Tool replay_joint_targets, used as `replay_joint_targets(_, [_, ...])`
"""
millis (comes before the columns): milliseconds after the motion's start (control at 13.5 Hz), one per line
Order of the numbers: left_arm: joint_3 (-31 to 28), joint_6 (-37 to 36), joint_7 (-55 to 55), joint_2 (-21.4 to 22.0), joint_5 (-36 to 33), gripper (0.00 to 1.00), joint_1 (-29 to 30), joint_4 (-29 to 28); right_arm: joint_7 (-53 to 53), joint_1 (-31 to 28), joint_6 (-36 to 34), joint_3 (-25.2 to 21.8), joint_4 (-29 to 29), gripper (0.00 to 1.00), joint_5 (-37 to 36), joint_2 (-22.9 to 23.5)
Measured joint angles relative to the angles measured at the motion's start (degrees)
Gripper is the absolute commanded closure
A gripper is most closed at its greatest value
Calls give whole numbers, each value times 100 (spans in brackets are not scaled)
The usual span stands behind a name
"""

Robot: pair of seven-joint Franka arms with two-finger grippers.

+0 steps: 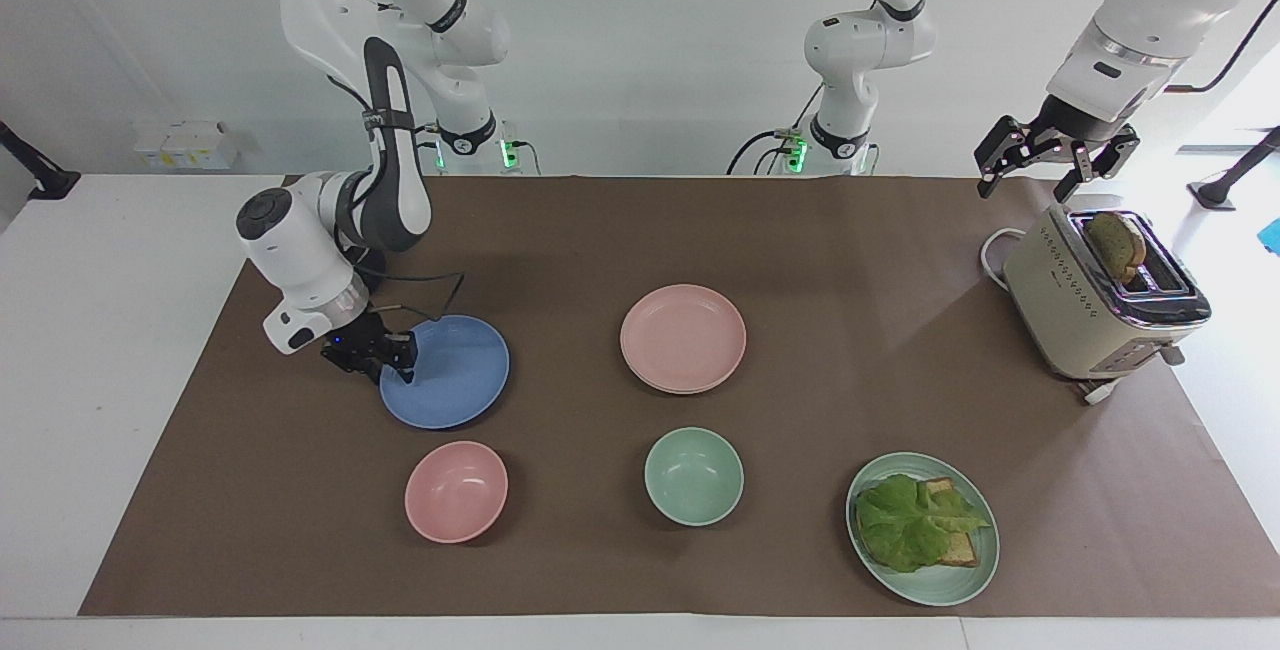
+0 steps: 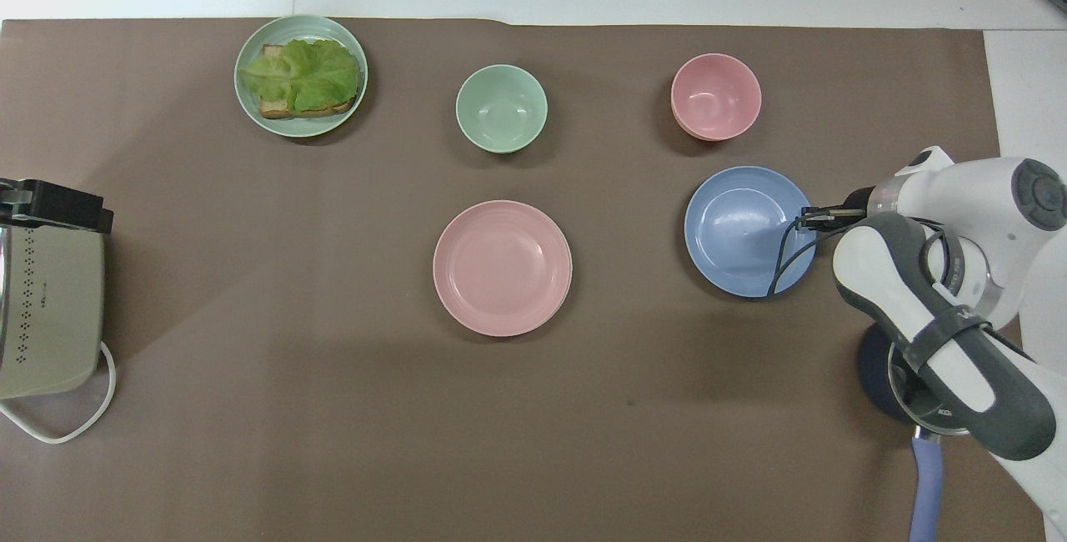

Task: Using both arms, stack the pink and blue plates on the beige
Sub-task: 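Grasp the blue plate rim with the right gripper, then lift and carry the blue plate with the right gripper over the pink plate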

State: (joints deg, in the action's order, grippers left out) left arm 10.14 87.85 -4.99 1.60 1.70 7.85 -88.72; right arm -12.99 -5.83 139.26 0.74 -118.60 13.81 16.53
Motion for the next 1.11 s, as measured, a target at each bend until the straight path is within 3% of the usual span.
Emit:
replay_joint_targets(517, [0,-1,-1,0,0,0,0,0,-89,191,-403,62,23,100,508,-468])
replay_joint_targets(813, [0,-1,-2,0,0,0,0,0,96,740,-608,90,26,100,897,-853])
replay_joint_targets(1108, [0,-2,-2,0,0,0,0,0,1143,1603,-597,104,55,100,952,-931])
